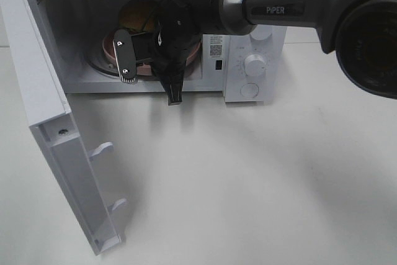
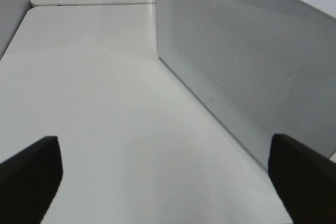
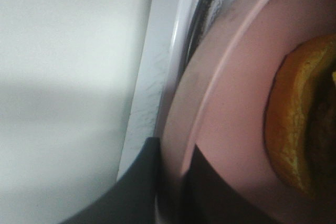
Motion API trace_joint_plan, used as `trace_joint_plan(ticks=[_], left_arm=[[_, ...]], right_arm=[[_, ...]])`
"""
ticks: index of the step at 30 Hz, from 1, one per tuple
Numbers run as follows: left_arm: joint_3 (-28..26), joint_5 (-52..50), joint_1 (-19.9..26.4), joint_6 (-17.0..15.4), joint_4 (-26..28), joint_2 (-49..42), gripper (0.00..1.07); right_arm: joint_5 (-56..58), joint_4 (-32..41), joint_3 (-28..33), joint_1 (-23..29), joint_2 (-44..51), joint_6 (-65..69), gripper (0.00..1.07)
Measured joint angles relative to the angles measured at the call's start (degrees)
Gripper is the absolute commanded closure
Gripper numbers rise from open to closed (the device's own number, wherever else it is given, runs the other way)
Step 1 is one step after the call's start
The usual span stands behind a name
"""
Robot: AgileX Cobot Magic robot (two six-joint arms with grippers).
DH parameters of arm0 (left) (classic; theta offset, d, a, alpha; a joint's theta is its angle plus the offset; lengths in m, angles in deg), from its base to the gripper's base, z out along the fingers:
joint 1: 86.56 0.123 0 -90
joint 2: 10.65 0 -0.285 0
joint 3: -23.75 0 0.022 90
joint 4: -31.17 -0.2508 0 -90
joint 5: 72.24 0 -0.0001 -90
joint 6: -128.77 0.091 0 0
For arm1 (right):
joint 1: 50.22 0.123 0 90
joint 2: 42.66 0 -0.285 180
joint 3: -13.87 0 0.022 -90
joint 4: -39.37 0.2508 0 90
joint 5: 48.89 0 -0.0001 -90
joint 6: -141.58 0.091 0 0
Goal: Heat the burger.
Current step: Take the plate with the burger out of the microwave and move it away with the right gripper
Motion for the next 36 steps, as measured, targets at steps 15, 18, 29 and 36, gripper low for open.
trace_joint_plan(ticks=[15, 18, 29, 36], left_arm=[[0.0, 0.0, 0.0, 0.0, 0.0, 0.0, 0.07], [0.0, 0.0, 0.0, 0.0, 0.0, 0.0, 0.07], [0.0, 0.0, 0.0, 0.0, 0.0, 0.0, 0.07], [0.0, 0.0, 0.0, 0.0, 0.0, 0.0, 0.07]], right_arm=[[0.7, 0.5, 1.1, 0.2, 1.5, -1.5, 1.07], [-1.3, 0.5, 4.8, 0.2, 3.2, -1.5, 1.07], [-12.0, -2.2, 17.9, 0.6, 9.3, -1.5, 1.07], [-17.5, -2.6, 23.1, 0.6, 11.9, -1.5, 1.07]])
